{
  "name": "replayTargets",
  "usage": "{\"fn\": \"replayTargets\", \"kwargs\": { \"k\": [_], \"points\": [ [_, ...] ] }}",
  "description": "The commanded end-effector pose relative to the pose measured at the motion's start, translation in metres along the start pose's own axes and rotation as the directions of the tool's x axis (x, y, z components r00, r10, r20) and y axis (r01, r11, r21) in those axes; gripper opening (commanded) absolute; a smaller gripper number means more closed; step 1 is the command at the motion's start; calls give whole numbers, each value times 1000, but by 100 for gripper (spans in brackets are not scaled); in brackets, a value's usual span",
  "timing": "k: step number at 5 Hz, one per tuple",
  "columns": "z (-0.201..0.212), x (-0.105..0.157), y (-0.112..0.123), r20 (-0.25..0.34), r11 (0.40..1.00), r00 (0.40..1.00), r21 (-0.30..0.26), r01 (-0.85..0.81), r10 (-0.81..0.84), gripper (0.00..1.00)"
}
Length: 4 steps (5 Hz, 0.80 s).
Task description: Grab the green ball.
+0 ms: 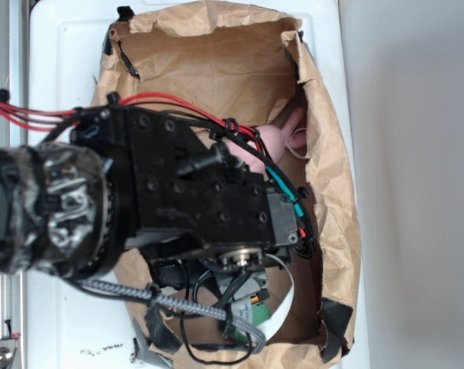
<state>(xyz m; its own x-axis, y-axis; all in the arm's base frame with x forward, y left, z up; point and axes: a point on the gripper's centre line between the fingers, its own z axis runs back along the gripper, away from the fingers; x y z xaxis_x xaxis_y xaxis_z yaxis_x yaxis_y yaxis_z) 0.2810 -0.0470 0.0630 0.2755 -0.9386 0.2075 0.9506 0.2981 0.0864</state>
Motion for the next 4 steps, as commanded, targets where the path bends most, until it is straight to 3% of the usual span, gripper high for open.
{"fn": "replayTargets", "kwargs": {
  "k": [1, 3, 4],
  "points": [
    [13, 16, 8, 25, 998, 999, 47, 31, -32, 100],
    [-2, 21, 9, 6, 995, 997, 66, 72, -73, 100],
    [-10, 27, 6, 31, 996, 996, 21, 89, -89, 100]
  ]
}}
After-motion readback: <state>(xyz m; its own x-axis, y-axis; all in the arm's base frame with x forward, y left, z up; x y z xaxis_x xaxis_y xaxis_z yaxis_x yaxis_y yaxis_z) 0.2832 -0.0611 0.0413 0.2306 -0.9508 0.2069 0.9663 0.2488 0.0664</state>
